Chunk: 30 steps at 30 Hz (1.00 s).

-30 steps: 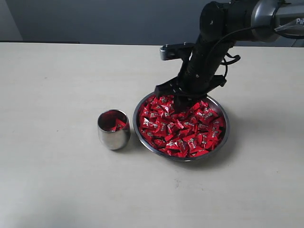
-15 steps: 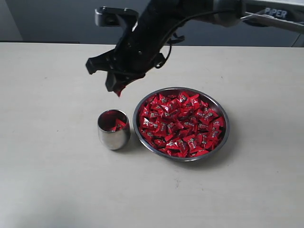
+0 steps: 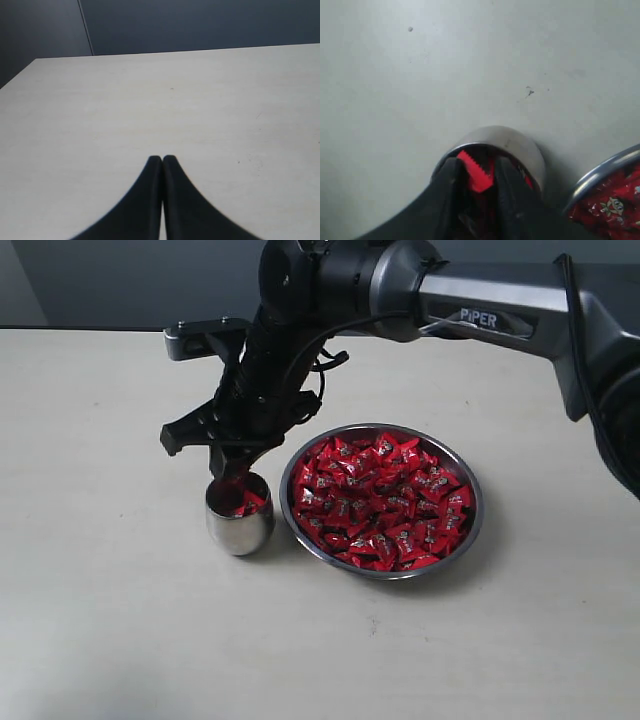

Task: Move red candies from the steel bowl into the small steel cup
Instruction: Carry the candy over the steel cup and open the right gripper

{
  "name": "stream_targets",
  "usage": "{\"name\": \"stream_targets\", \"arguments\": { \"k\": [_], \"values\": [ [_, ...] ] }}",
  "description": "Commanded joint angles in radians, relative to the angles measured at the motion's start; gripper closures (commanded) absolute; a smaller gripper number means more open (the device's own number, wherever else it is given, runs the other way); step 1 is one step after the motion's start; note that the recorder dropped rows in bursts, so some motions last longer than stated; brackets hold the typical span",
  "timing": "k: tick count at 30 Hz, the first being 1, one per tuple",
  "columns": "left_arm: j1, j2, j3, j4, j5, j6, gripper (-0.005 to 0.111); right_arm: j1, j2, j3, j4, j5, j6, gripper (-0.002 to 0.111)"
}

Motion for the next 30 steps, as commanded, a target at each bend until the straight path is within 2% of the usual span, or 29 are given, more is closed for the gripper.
{"name": "stream_targets", "arguments": {
  "k": [1,6,12,14,26,30],
  "values": [
    [-0.007,-0.005,0.005,0.002,-0.008,-0.001,0.106,0.001,-0.008,-0.007,-0.048,0.014,-0.002,0.109],
    [-0.007,-0.005,0.005,0.002,-0.008,-0.001,0.106,0.001,-0.008,-0.007,-0.078,0.039,-0.002,0.108],
    [-0.007,-0.005,0.005,0.002,-0.008,-0.001,0.106,0.001,-0.008,-0.007,-0.063,0.048,-0.002,0.078],
    [-0.007,-0.005,0.005,0.002,-0.008,-0.001,0.106,0.001,-0.008,-0.007,-0.061,0.05,-0.002,0.072],
    [-0.007,-0.005,0.005,0.002,-0.008,-0.001,0.106,-0.001,-0.033,-0.007,-0.055,0.041,-0.001,0.07],
    [-0.007,-0.005,0.005,0.002,-0.008,-0.001,0.106,-0.006,-0.102,-0.007,-0.141,-0.015,-0.001,0.07]
  ]
}}
